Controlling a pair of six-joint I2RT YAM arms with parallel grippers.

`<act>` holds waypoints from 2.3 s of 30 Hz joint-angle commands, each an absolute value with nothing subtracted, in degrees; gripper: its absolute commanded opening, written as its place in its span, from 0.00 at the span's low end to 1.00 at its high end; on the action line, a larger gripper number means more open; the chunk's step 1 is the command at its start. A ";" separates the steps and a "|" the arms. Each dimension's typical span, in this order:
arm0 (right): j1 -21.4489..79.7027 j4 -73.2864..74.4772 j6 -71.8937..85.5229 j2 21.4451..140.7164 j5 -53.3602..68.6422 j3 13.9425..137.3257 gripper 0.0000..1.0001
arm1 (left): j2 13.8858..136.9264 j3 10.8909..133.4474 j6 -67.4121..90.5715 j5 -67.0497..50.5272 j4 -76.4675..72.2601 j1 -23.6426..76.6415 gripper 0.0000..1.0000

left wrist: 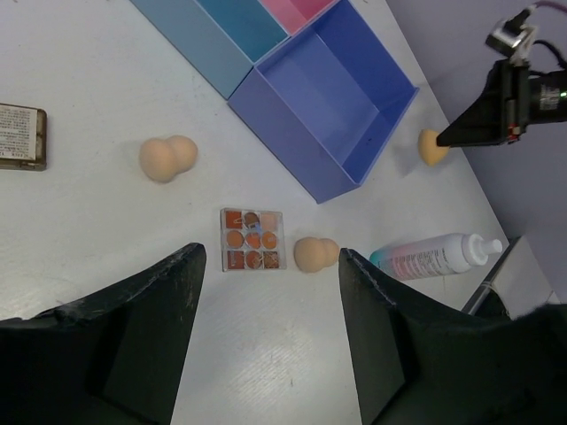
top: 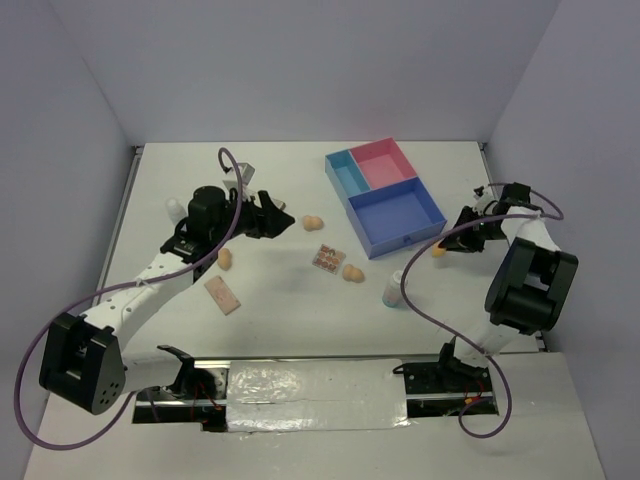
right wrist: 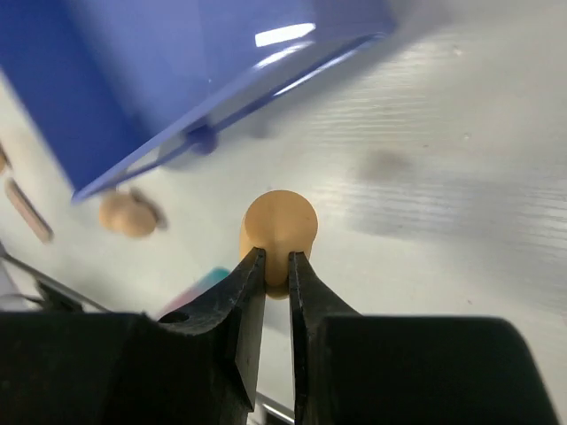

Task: Organize the makeup

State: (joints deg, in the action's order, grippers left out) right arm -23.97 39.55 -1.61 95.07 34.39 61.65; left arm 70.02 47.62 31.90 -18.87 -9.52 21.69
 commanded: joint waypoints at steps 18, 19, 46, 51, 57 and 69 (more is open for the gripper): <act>4.74 40.97 -25.24 103.85 35.00 99.89 0.16 | 67.25 45.88 31.20 -18.11 -10.73 23.20 0.65; 6.75 38.61 -23.83 105.71 33.85 101.76 0.16 | 66.71 45.44 31.46 -17.15 -10.55 23.29 0.66; 13.80 37.00 -17.57 123.94 23.19 120.68 0.69 | 77.25 51.94 37.26 -7.82 -5.53 26.81 0.29; 12.57 38.85 -22.14 115.24 31.79 114.71 0.72 | 85.59 58.00 39.80 -7.04 -4.40 26.81 0.30; 11.60 27.19 -32.69 96.79 49.12 90.12 0.72 | 99.65 71.70 43.85 -0.62 12.37 27.07 0.66; 11.25 28.56 -34.89 82.71 52.21 75.33 0.82 | 116.71 88.40 41.57 1.05 19.69 27.33 0.62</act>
